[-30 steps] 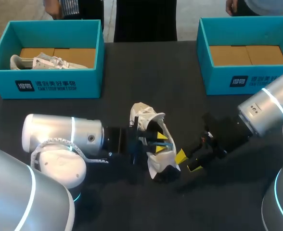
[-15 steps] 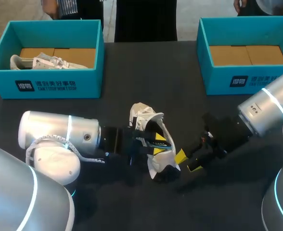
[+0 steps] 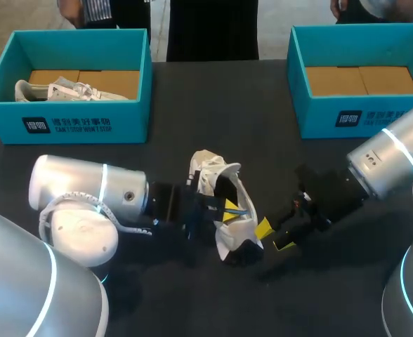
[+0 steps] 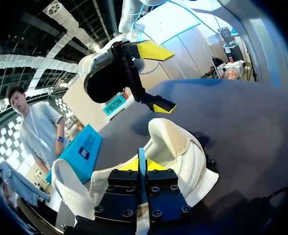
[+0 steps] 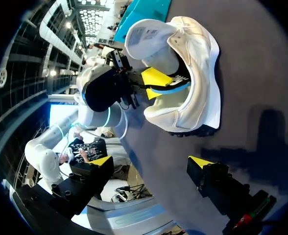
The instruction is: Take the shoe out of the shoebox, open the shoe tongue, remove and reinsert the insole, then place the shoe into the shoebox
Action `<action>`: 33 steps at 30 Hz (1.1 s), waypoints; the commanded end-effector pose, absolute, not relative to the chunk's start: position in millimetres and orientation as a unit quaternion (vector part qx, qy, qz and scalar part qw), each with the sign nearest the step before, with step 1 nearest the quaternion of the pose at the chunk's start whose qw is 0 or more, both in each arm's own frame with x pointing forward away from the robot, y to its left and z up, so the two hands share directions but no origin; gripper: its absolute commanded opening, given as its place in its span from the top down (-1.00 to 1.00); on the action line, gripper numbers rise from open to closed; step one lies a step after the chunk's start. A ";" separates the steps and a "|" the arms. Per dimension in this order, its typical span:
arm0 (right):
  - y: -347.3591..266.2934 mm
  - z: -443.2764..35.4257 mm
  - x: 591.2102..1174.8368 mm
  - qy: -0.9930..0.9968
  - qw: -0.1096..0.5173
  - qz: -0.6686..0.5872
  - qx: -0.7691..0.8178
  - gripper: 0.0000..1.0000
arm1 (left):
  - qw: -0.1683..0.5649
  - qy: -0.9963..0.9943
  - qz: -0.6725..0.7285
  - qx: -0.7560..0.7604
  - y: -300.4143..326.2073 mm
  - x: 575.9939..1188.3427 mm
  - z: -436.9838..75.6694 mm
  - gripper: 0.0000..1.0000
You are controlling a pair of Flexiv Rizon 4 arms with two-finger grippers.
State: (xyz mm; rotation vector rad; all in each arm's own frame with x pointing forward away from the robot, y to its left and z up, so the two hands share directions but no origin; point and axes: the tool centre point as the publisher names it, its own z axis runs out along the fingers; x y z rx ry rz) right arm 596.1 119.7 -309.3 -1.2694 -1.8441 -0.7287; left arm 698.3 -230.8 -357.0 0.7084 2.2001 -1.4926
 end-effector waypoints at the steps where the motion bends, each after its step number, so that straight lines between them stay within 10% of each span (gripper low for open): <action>1: 120.4 -309.4 595.3 -0.724 0.382 -0.286 -0.499 -1.00 | 0.190 0.786 -0.531 0.256 -236.2 701.0 -358.2 1.00; 3: 120.4 -309.4 595.3 -0.724 0.382 -0.286 -0.499 -1.00 | 0.188 0.784 -0.533 0.258 -235.5 698.7 -356.4 1.00; 6: 120.4 -309.4 595.3 -0.724 0.382 -0.286 -0.499 -1.00 | 0.186 0.783 -0.534 0.260 -232.6 695.5 -353.2 0.39; 10: 120.4 -309.4 595.3 -0.724 0.382 -0.286 -0.499 -1.00 | 0.182 0.779 -0.540 0.263 -228.1 690.5 -347.8 0.10; 33: 120.4 -309.4 595.3 -0.724 0.382 -0.286 -0.499 -1.00 | 0.175 0.786 -0.526 0.274 -217.2 687.1 -340.8 0.63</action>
